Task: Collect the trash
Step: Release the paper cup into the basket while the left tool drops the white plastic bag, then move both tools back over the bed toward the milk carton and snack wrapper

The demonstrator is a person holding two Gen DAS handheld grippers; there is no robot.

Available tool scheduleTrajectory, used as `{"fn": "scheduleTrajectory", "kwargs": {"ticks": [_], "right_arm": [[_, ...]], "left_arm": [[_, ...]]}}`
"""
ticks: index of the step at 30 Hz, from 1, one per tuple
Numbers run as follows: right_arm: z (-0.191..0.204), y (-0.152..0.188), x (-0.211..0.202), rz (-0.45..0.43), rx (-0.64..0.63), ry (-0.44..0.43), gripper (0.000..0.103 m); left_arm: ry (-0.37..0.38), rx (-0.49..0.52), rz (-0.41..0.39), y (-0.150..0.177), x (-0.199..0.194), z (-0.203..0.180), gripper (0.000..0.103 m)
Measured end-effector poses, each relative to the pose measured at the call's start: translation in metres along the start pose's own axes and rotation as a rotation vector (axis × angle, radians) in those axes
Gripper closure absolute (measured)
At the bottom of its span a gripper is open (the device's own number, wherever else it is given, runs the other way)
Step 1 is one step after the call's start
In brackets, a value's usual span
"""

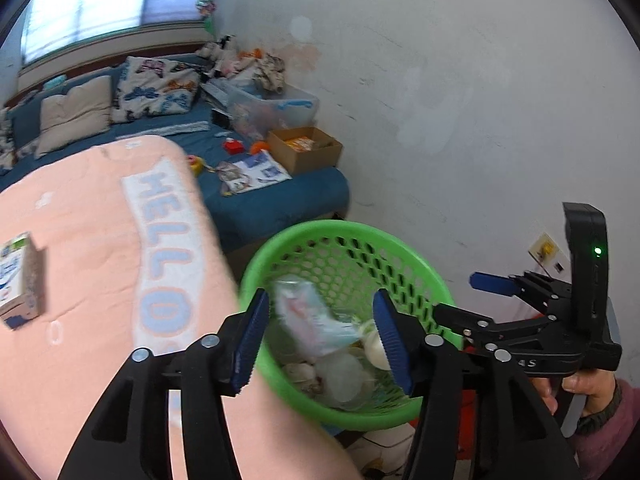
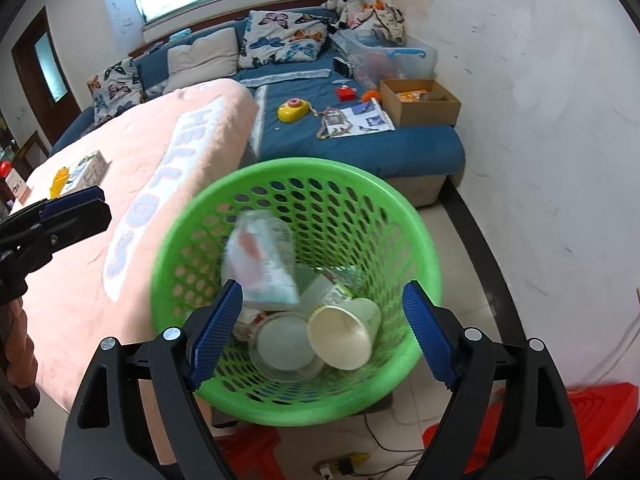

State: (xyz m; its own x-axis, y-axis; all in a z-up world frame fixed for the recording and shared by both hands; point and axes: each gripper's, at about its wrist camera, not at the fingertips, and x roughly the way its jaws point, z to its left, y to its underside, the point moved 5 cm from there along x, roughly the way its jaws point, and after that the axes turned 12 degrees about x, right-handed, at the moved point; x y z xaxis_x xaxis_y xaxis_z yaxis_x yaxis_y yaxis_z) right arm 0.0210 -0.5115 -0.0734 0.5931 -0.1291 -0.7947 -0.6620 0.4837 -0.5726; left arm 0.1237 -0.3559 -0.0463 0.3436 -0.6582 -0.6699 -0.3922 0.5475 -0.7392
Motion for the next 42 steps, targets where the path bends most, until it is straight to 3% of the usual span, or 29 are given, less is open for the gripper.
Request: {"fn": "scheduleTrajectory", "kwargs": {"ticks": [9,27,33,42], "right_arm": [[0.063,-0.004,0.001,-0.023,-0.085,-0.075,0.017],[0.232,-0.006,0.041,0.049,-0.26,-0.242,0.017],[0.291,-0.01,0.058,0.069,-0.317,-0.275,0.017],[0.375,-0.02,0.09,0.109,-0.361,-0.313,0.017]], "left_arm": [[-0.173,-0.059,-0.022,0.02,-0.048,0.056,0.038],[-0.468,-0.281,-0.029,0.086,-0.157,0.222,0.038],[-0.534,-0.337,-0.026,0.111,-0.189,0.267,0.038],[-0.574,-0.361,0.004,0.134,-0.205,0.312,0.038]]}}
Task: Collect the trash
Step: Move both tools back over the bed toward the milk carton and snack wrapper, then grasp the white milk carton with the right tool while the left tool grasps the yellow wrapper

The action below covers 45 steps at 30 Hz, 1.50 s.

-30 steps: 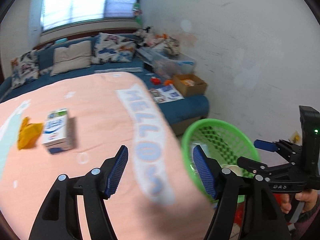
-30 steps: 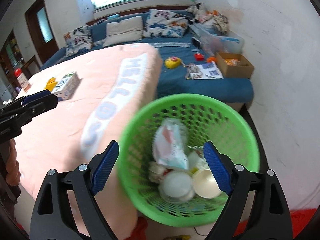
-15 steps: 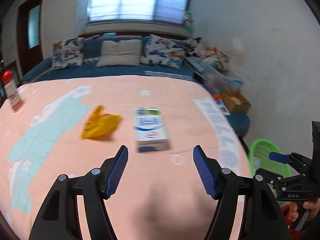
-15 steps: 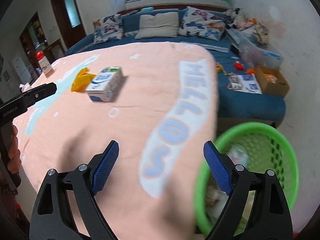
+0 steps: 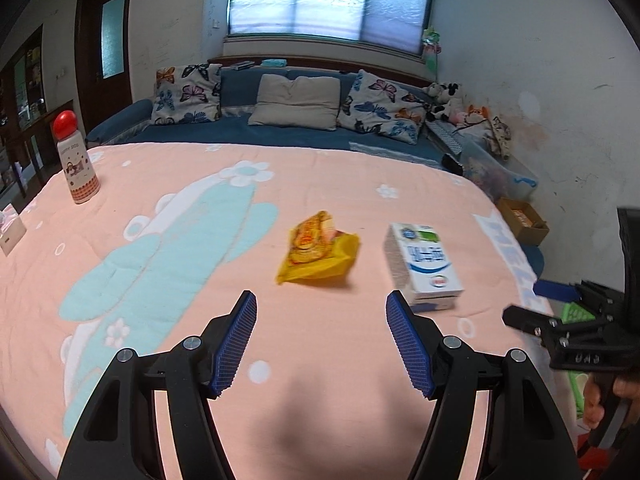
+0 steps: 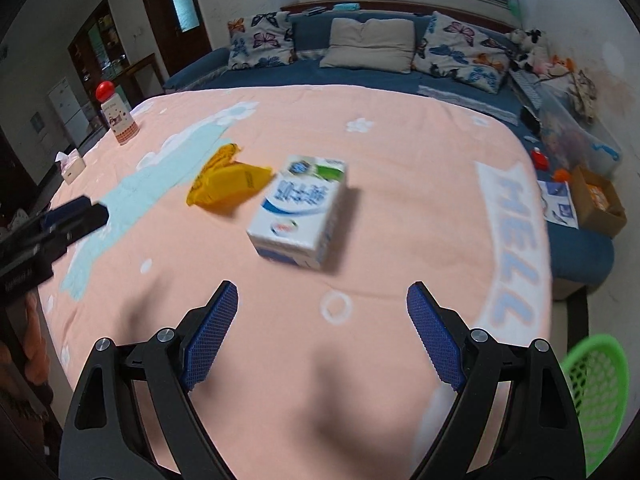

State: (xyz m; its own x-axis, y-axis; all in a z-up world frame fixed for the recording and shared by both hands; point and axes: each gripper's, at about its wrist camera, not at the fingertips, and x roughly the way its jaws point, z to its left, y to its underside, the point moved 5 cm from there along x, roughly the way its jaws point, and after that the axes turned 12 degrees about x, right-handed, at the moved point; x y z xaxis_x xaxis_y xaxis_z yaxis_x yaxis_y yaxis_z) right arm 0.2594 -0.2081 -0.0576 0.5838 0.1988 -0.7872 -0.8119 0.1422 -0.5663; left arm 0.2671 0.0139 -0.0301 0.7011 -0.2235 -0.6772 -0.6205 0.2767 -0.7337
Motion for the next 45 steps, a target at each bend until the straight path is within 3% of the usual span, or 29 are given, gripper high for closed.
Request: {"fn": "scheduleTrajectory", "kwargs": {"ticks": [9,24,28,31,45], "right_arm": [[0.025,-0.032,0.048,0.05,0.029,-0.001,0.017],[0.024,-0.055,0.112,0.144,0.116,0.026,0.017],[0.019,-0.054,0.123,0.176,0.114,0.048,0.028],[0.014,-0.05,0.123,0.189,0.12,0.032,0.033],[-0.009,-0.037,0.084,0.144,0.116,0.042,0.035]], "left_arm": [[0.003,-0.003,0.027,-0.002,0.023,0.024,0.038],[0.018,0.038,0.067,-0.012,0.058,0.029,0.038],[0.035,0.07,0.08,-0.015,0.069,0.022,0.038],[0.039,0.101,0.089,-0.018,0.079,0.016,0.032],[0.086,0.21,0.146,-0.034,0.134,-0.003,0.03]]}}
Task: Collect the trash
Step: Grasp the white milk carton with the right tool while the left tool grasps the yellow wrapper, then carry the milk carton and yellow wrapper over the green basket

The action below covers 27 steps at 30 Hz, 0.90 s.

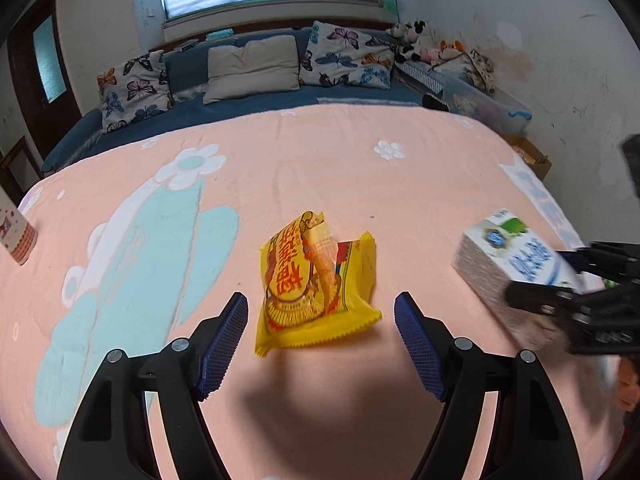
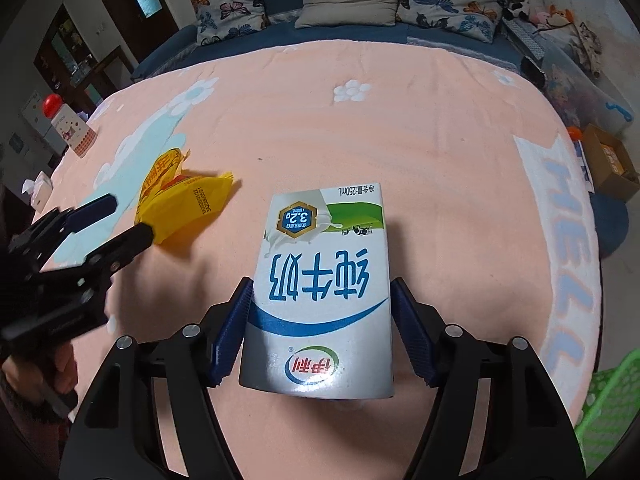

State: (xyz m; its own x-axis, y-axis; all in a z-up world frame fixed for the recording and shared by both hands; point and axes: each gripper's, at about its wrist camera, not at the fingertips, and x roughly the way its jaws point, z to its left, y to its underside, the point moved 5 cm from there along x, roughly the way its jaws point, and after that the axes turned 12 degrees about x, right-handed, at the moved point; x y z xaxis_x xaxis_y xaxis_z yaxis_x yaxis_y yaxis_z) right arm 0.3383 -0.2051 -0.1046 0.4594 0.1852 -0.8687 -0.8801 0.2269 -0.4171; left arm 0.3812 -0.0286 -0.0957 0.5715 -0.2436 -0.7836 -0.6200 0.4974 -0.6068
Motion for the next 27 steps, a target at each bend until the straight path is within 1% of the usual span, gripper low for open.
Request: {"fn": "scheduleTrajectory", "kwargs": {"ticks": [3,5,7,8,10,11,13,14,15,16,18,24,26,27], "right_arm": [[-0.004,0.006,-0.012,-0.017,0.0,-0.001,0.035],[-0.006,0.01,-0.017,-0.021,0.004,-0.006,0.035],[-0.009,0.016,-0.024,-0.025,0.008,-0.014,0.035],[-0.009,0.019,-0.027,-0.028,0.008,-0.018,0.035],[-0.011,0.025,-0.033,-0.04,0.013,-0.019,0.035],[-0.013,0.029,-0.037,-0.044,0.018,-0.023,0.035],[-0.016,0.037,-0.044,-0.051,0.031,-0.032,0.035],[-0.017,0.039,-0.047,-0.057,0.034,-0.035,0.035],[-0.019,0.044,-0.052,-0.066,0.042,-0.039,0.035],[-0.02,0.046,-0.055,-0.07,0.05,-0.04,0.035],[-0.025,0.054,-0.061,-0.076,0.066,-0.042,0.035],[-0.039,0.074,-0.084,-0.099,0.092,-0.04,0.035],[-0.043,0.079,-0.092,-0.108,0.096,-0.043,0.035],[-0.046,0.083,-0.097,-0.115,0.097,-0.041,0.035]], "left_arm": [[0.005,0.008,0.018,-0.002,0.011,0.001,0.03],[0.025,-0.002,0.028,-0.001,0.019,0.003,0.032],[0.035,0.0,0.035,-0.001,0.025,0.004,0.04],[0.038,0.0,0.036,-0.001,0.027,0.004,0.042],[0.047,0.001,0.029,-0.001,0.029,0.004,0.049],[0.049,0.0,0.026,-0.001,0.029,0.004,0.05],[0.049,0.012,0.015,-0.001,0.027,0.002,0.059],[0.039,0.022,0.009,-0.001,0.025,0.001,0.061],[0.033,0.03,0.006,-0.002,0.023,0.0,0.065],[0.033,0.032,0.003,-0.001,0.021,-0.001,0.071],[0.031,0.029,-0.002,-0.001,0.014,-0.002,0.081],[0.037,0.004,-0.042,0.004,-0.018,-0.013,0.09],[0.029,0.0,-0.055,0.008,-0.031,-0.017,0.091],[0.036,-0.013,-0.065,0.011,-0.04,-0.02,0.091]]}}
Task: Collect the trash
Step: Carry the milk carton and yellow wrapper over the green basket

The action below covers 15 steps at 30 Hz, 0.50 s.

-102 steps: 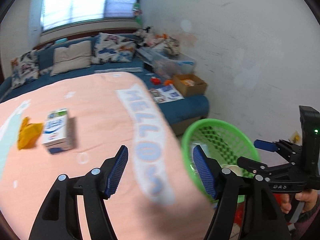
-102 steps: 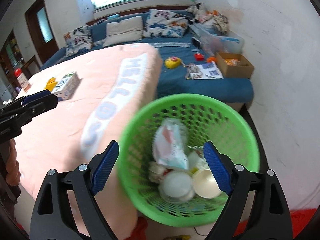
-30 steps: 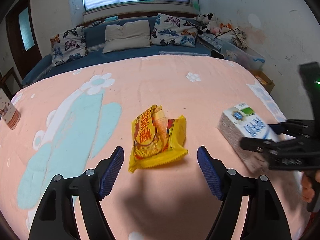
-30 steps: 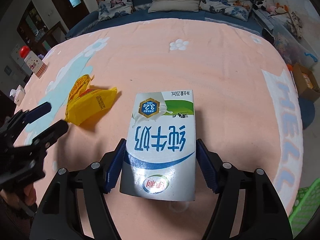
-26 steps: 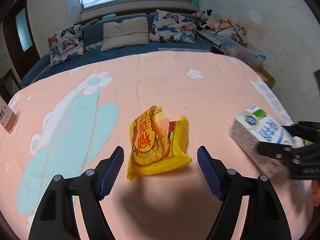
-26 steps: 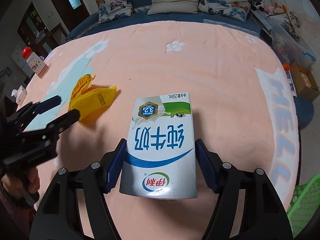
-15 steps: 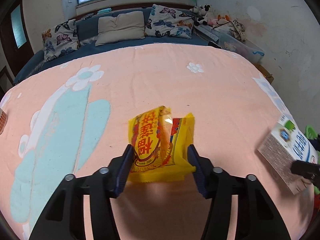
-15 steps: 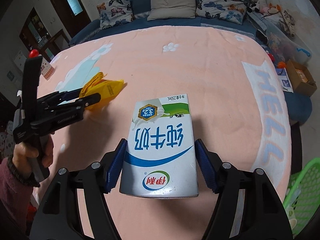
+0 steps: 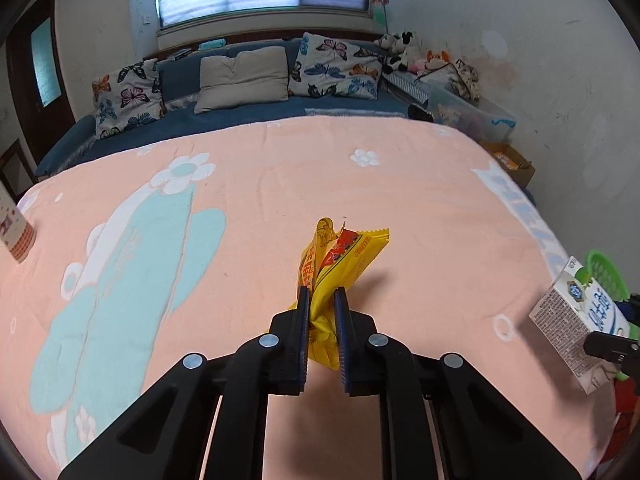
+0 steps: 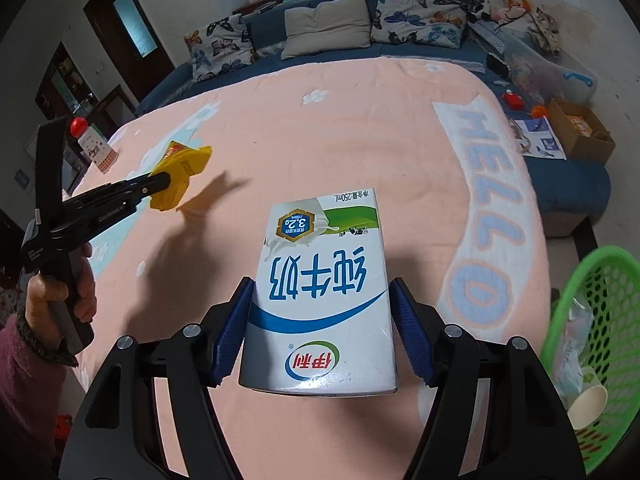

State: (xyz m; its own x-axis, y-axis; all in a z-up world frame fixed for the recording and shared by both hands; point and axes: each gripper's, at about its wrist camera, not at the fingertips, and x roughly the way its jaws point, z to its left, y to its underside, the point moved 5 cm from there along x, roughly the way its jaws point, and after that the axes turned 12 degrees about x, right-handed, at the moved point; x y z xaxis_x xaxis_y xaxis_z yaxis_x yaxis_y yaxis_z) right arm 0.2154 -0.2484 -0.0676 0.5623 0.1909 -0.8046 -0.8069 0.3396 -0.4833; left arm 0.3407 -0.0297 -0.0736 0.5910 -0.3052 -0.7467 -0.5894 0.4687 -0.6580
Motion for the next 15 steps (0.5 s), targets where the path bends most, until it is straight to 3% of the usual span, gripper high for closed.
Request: {"fn": "scheduleTrajectory", "kwargs": {"ticks": [15], "right_arm": [[-0.045,0.037,-0.056,-0.069,-0.019,0.011,0.035]], "left_arm": [[0.045,-0.039,-0.111,0.02,-0.09,-0.074,0.091]]}}
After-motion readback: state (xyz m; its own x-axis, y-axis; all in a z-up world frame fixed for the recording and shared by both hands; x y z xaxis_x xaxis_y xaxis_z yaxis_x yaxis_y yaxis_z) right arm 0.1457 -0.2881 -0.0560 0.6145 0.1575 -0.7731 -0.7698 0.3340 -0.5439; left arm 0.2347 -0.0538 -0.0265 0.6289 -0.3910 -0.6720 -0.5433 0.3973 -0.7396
